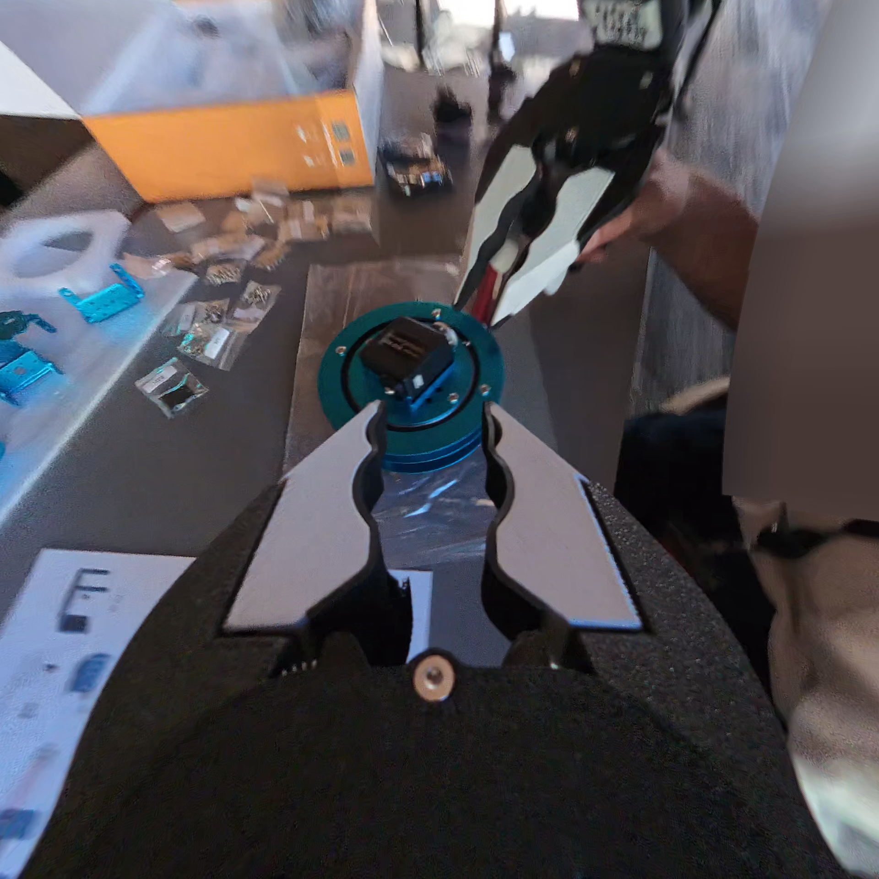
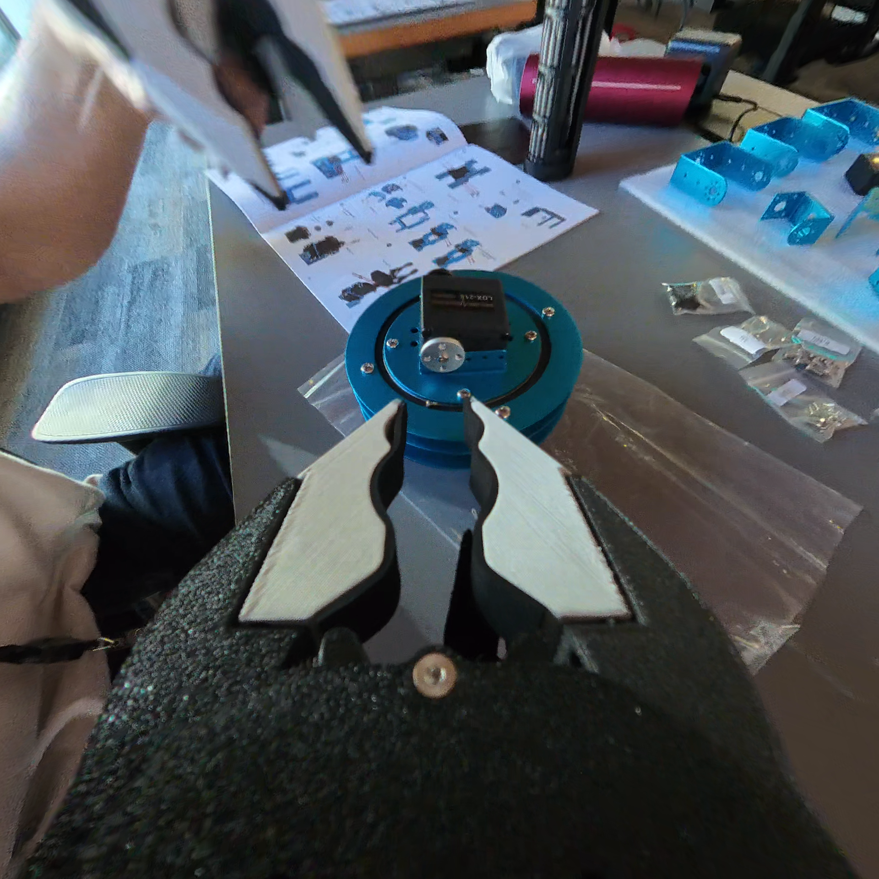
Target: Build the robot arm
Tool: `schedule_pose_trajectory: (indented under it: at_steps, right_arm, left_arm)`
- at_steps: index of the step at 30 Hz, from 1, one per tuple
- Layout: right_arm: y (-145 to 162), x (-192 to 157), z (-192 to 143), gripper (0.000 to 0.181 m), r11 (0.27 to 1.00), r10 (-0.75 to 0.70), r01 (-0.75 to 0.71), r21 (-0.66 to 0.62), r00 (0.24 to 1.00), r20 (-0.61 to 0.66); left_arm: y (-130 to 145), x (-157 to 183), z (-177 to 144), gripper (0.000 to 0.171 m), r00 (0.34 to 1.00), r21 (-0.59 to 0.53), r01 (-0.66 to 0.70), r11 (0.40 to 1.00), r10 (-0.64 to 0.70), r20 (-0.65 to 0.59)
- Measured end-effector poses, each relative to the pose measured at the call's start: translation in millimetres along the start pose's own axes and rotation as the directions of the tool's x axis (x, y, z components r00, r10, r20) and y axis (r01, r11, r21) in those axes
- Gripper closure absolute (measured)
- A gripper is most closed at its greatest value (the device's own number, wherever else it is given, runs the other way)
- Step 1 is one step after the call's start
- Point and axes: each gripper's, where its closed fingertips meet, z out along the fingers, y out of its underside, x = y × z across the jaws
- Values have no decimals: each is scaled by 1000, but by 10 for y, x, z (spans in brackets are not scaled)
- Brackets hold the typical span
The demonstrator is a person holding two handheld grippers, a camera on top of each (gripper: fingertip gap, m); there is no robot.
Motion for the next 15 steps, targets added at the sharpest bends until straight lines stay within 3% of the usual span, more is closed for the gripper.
schedule_pose_trajectory:
  at_steps: [2, 5, 11, 15]
  right_arm:
    - [2, -24, 34, 160, 999, -11, 10, -42, 1000, -13]
    - [47, -38, 112, 162, 992, -1, -1, -126, 1000, -14]
    - [51, -35, 153, 163, 980, -21, 9, -197, 998, -60]
    - [57, 4, 150, 172, 977, 31, -47, -210, 997, -77]
  left_arm:
    - [109, 206, -42, 139, 997, 113, 27, 993, -35, 73]
    - [327, 394, 2, 144, 982, 184, 70, 980, -100, 160]
    - [644, 718, 138, 143, 969, 231, 196, 953, -224, 101]
    - [724, 910, 144, 143, 955, 290, 290, 912, -297, -19]
